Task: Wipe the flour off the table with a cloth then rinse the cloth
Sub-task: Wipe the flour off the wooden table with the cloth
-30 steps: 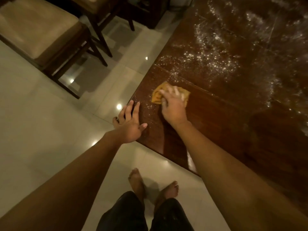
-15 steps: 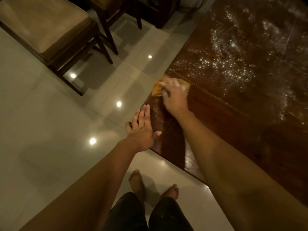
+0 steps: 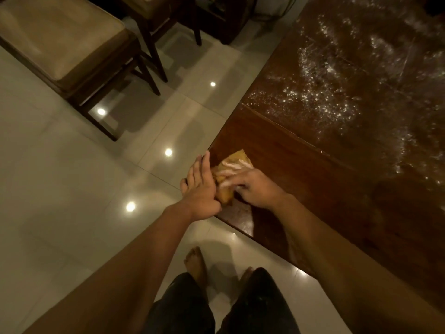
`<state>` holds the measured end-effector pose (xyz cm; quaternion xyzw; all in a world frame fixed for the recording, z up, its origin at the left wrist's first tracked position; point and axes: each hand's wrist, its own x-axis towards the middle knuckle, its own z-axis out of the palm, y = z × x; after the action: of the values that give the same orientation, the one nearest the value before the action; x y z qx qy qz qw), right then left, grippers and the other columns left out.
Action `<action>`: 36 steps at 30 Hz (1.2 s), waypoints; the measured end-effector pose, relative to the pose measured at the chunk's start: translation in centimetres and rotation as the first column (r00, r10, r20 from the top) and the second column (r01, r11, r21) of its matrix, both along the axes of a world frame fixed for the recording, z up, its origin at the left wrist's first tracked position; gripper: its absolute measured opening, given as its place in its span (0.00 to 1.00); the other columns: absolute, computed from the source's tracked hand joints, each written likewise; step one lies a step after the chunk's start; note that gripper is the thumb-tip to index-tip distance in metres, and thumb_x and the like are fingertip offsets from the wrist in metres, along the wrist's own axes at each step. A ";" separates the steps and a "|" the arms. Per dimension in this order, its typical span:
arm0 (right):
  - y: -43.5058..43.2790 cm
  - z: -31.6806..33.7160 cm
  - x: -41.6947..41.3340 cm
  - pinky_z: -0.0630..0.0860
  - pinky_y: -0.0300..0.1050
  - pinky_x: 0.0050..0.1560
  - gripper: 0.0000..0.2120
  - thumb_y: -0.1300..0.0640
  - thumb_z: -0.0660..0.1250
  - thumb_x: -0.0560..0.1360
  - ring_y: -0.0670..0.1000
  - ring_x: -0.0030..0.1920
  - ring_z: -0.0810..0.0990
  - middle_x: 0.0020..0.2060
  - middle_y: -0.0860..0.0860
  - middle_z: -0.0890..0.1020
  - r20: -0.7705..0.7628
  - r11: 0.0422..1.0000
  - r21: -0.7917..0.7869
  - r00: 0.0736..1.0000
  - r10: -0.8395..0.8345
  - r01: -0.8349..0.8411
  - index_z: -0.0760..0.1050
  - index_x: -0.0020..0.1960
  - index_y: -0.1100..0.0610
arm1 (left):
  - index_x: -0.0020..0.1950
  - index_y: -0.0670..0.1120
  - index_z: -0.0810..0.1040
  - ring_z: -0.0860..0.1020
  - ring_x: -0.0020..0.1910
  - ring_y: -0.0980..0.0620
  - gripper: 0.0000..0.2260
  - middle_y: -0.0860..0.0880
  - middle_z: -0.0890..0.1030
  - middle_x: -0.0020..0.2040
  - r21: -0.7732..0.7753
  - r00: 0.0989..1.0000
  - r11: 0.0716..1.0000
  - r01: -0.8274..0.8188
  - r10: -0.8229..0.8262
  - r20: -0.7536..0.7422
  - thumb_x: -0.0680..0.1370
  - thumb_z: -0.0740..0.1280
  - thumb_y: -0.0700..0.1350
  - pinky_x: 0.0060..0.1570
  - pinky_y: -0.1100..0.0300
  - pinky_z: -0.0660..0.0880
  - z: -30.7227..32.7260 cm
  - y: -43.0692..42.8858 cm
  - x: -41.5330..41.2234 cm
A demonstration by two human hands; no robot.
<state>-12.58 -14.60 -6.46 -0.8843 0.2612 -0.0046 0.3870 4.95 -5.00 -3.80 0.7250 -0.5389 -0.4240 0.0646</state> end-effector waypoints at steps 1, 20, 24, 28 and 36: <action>-0.6 -0.1 -1.8 0.50 0.59 0.79 0.23 0.72 0.66 0.73 0.47 0.75 0.66 0.68 0.47 0.78 0.014 0.996 0.058 0.998 -0.062 0.061 0.84 0.57 0.48 | 0.71 0.55 0.24 0.37 0.76 0.43 0.58 0.48 0.32 0.77 0.012 1.000 1.000 0.004 -0.003 -0.011 0.65 0.72 0.41 0.72 0.41 0.44 0.2 -0.1 0.1; -2.2 0.0 -13.9 0.54 0.63 0.77 0.20 0.61 0.62 0.80 0.56 0.78 0.60 0.75 0.53 0.69 -0.008 0.400 -0.226 0.409 -0.912 0.888 0.75 0.69 0.48 | 0.74 0.61 0.31 0.41 0.75 0.36 0.55 0.44 0.32 0.76 0.063 0.943 0.995 -0.072 0.047 0.330 0.68 0.74 0.45 0.70 0.32 0.40 1.4 -1.2 -3.4; 3.6 0.9 -20.2 0.50 0.56 0.78 0.21 0.63 0.64 0.76 0.52 0.78 0.60 0.74 0.47 0.70 -0.077 0.929 -0.180 0.937 -0.341 0.323 0.78 0.65 0.45 | 0.75 0.61 0.36 0.36 0.75 0.38 0.48 0.42 0.29 0.74 0.029 0.928 0.984 0.176 -0.176 0.328 0.71 0.72 0.52 0.68 0.33 0.35 2.4 -2.6 -9.3; 5.4 1.4 -30.9 0.54 0.53 0.77 0.22 0.63 0.64 0.73 0.43 0.74 0.64 0.69 0.39 0.72 -0.063 0.865 -0.231 0.880 -0.471 0.446 0.81 0.60 0.42 | 0.76 0.61 0.41 0.35 0.75 0.41 0.39 0.44 0.30 0.75 0.027 0.900 0.929 0.369 -0.364 0.239 0.76 0.67 0.55 0.69 0.33 0.36 2.4 -5.6 -16.8; 9.4 -0.5 -35.2 0.58 0.64 0.74 0.22 0.57 0.58 0.75 0.60 0.75 0.66 0.71 0.55 0.74 -0.083 0.381 -0.335 0.375 -0.923 0.862 0.77 0.67 0.49 | 0.77 0.59 0.43 0.35 0.75 0.42 0.35 0.45 0.31 0.76 0.074 0.760 0.782 0.618 -0.619 0.198 0.78 0.63 0.55 0.69 0.34 0.36 2.1 -11.4 -30.9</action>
<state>-47.83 -5.17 -6.97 -0.6303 0.7446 -0.1309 0.1765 -25.99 -16.37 -1.66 0.5474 -0.7506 -0.3433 -0.1379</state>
